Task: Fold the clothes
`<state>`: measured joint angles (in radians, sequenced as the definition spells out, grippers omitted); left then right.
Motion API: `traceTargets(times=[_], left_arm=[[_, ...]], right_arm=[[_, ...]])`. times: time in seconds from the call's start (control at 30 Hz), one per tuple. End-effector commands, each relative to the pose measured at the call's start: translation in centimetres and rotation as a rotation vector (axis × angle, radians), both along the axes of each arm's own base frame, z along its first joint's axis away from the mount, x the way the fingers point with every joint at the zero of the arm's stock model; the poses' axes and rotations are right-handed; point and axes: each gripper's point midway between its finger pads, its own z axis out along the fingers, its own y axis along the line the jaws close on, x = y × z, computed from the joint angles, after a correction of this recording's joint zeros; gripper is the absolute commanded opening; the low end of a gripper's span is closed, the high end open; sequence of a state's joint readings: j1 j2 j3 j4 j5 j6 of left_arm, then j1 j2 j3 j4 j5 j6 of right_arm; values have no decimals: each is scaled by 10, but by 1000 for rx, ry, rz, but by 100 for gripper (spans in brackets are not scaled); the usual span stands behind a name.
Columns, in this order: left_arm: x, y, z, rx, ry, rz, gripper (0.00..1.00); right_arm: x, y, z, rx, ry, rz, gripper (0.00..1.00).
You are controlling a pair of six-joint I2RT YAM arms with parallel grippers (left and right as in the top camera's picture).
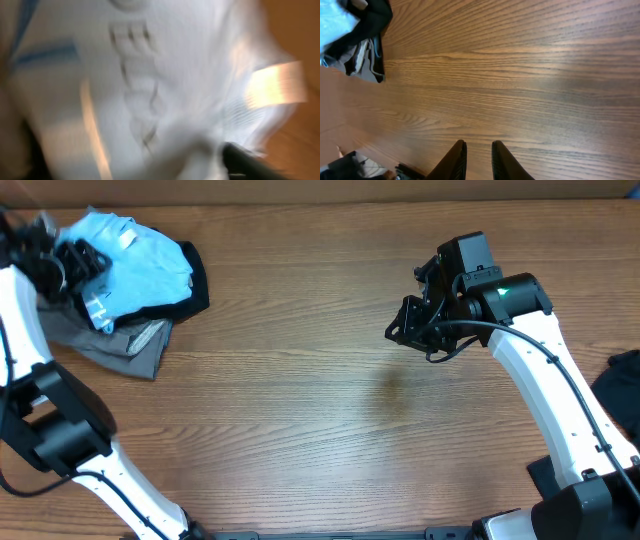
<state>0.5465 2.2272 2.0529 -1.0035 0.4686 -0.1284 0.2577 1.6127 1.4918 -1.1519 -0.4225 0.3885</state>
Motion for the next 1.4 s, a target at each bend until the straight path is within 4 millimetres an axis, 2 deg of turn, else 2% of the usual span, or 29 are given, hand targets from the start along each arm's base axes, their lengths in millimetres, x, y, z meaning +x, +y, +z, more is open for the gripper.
traceTargets(times=[0.0, 0.07, 0.13, 0.17, 0.23, 0.33, 0.4, 0.5, 0.57, 0.73, 0.8, 0.87, 0.97, 1.07, 1.2, 1.37], left_arm=[[-25, 25, -22, -8, 103, 68, 100], [-44, 47, -15, -26, 114, 125, 100], [-59, 66, 4, -39, 89, 172, 100], [-71, 80, 23, -38, 63, 209, 100], [-88, 96, 58, -34, 4, 252, 100], [-104, 96, 126, -35, -163, 231, 100], [-113, 80, 169, -15, -266, 174, 100], [-123, 47, 221, 57, -366, 95, 100], [-129, 6, 258, 143, -427, 6, 100], [-148, -71, 297, 327, -424, -88, 100], [-157, -104, 307, 391, -427, -148, 100], [-167, -128, 313, 468, -421, -202, 100], [-180, -144, 314, 568, -372, -203, 100], [-181, -151, 305, 570, -328, -214, 100], [-165, -148, 272, 536, -228, -242, 100], [-131, -133, 210, 513, -54, -253, 100]], right_arm=[[-4, 3, 2, 23, 26, -6, 20], [-8, 2, 1, 19, 41, -7, 20], [-10, 2, 0, 17, 51, -6, 20], [-10, 1, 0, 16, 54, -6, 20], [-10, 1, 0, 17, 53, -6, 20], [-7, 2, 2, 20, 35, -6, 20], [-5, 3, 8, 28, 4, -5, 20], [-1, 4, 28, 49, -78, -4, 20], [-1, 3, 52, 58, -157, 10, 21], [-12, -8, 109, 33, -351, 39, 24], [-22, -17, 131, 2, -438, 52, 26], [-33, -24, 149, -18, -507, 51, 29], [-49, -32, 171, -16, -585, 35, 34], [-61, -35, 182, -9, -622, 30, 38], [-66, -37, 176, -16, -591, 33, 40], [-60, -35, 158, -33, -518, 39, 41]])
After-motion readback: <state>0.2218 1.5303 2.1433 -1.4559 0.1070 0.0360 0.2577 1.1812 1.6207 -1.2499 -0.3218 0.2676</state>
